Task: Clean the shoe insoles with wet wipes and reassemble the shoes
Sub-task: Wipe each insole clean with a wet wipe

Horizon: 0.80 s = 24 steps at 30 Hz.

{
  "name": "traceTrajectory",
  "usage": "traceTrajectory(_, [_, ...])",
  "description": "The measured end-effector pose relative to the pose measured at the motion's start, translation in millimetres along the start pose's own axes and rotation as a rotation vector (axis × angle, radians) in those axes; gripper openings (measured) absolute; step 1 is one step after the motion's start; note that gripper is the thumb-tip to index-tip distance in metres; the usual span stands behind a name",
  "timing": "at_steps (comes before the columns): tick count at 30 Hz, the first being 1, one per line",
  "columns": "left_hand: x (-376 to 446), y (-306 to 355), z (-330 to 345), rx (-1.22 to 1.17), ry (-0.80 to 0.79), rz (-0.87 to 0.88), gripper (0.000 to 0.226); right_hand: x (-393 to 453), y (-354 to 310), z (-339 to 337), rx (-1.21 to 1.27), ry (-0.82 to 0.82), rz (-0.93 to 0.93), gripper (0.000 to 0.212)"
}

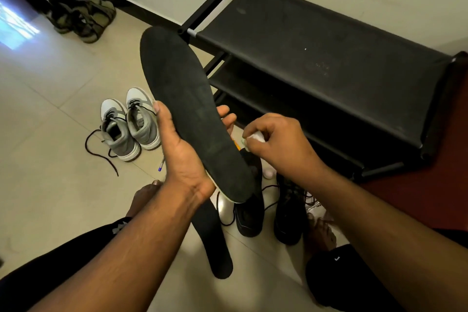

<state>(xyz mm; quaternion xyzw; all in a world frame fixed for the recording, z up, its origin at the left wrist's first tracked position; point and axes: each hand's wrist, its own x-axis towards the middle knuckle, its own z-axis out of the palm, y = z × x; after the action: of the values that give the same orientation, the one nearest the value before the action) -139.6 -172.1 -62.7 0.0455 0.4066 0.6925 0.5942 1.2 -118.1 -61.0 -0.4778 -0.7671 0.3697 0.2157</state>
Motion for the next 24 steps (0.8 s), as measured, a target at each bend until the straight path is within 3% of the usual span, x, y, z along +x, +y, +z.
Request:
traceTrajectory(2, [0.8, 4.4, 1.0, 0.005, -0.007, 0.005, 0.085, 1.7, -5.7, -4.6, 0.183, -0.014, 0.092, 0.011])
traceTrajectory(4, [-0.4, 7.4, 2.4, -0.001, -0.012, -0.02, 0.088, 1.2, -13.4, -8.5, 0.5, -0.167, 0.204, 0.007])
traceTrajectory(6, [-2.4, 7.9, 2.9, -0.001, -0.016, -0.044, 0.094, -0.2, -16.0, -10.2, 0.654, -0.307, 0.29, 0.006])
traceTrajectory(15, [3.2, 34.2, -2.0, 0.043, -0.122, -0.091, 0.085, 0.1, -17.2, -14.7, 0.484, -0.471, 0.251, 0.004])
traceTrajectory(18, [4.7, 32.7, -2.4, 0.053, -0.09, -0.085, 0.084, 0.0, -18.6, -14.3, 0.478, -0.383, 0.222, 0.005])
traceTrajectory(20, [5.3, 28.7, -1.8, 0.016, -0.061, -0.099, 0.085, 0.6, -20.7, -16.1, 0.497, -0.32, 0.17, 0.009])
traceTrajectory(24, [5.4, 22.9, 0.1, 0.012, -0.046, -0.129, 0.089, -14.2, -35.8, -7.2, 0.385, -0.389, -0.035, 0.014])
